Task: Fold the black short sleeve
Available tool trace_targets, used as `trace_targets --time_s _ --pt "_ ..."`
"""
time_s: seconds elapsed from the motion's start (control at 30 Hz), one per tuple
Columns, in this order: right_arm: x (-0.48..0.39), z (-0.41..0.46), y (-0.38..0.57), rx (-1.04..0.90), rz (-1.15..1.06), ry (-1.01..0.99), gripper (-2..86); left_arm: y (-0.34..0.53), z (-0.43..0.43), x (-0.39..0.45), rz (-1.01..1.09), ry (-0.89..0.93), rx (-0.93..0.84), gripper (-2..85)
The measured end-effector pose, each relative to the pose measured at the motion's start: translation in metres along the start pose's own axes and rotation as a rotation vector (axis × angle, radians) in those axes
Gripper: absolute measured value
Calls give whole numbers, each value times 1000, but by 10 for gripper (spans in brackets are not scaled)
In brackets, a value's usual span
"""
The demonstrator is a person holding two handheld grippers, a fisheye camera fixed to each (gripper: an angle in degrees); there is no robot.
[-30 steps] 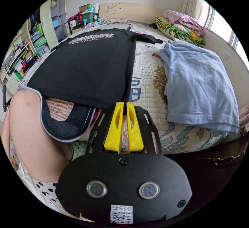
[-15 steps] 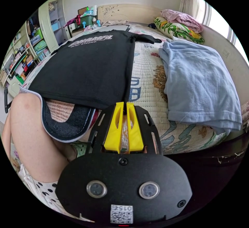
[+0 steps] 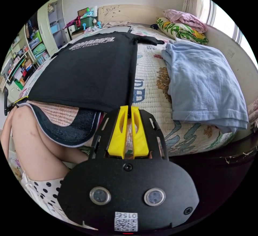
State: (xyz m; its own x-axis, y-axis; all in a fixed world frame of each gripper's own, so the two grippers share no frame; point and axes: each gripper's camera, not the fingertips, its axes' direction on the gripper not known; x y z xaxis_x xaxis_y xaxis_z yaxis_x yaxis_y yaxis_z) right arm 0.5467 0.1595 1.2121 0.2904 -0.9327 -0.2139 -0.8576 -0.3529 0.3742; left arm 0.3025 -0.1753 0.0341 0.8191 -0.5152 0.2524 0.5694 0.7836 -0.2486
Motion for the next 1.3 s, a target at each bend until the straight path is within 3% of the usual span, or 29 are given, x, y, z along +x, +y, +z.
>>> trace_targets --time_s 0.2,0.3,0.47,0.6,0.8,0.97,1.17,1.3 --pt "34 -73 -62 -28 123 -168 69 -76 26 31 250 -72 -153 12" --pt "53 -126 -103 90 159 -163 73 -105 40 37 275 -75 -192 12" --pt "75 -185 -251 363 234 -312 89 -138 61 37 251 -55 -199 13" --pt "79 -171 -376 415 277 -326 94 -172 83 40 251 -56 -242 13" --pt "115 -118 -558 363 492 -331 109 -229 116 32 250 -4 -363 14" --pt "163 -87 -678 295 735 -367 97 -282 104 4 226 83 -340 18" --pt "166 -107 -730 321 758 -410 48 -460 81 19 297 51 -102 28" --pt "154 -133 -748 374 719 -416 24 -633 162 130 445 296 -27 52"
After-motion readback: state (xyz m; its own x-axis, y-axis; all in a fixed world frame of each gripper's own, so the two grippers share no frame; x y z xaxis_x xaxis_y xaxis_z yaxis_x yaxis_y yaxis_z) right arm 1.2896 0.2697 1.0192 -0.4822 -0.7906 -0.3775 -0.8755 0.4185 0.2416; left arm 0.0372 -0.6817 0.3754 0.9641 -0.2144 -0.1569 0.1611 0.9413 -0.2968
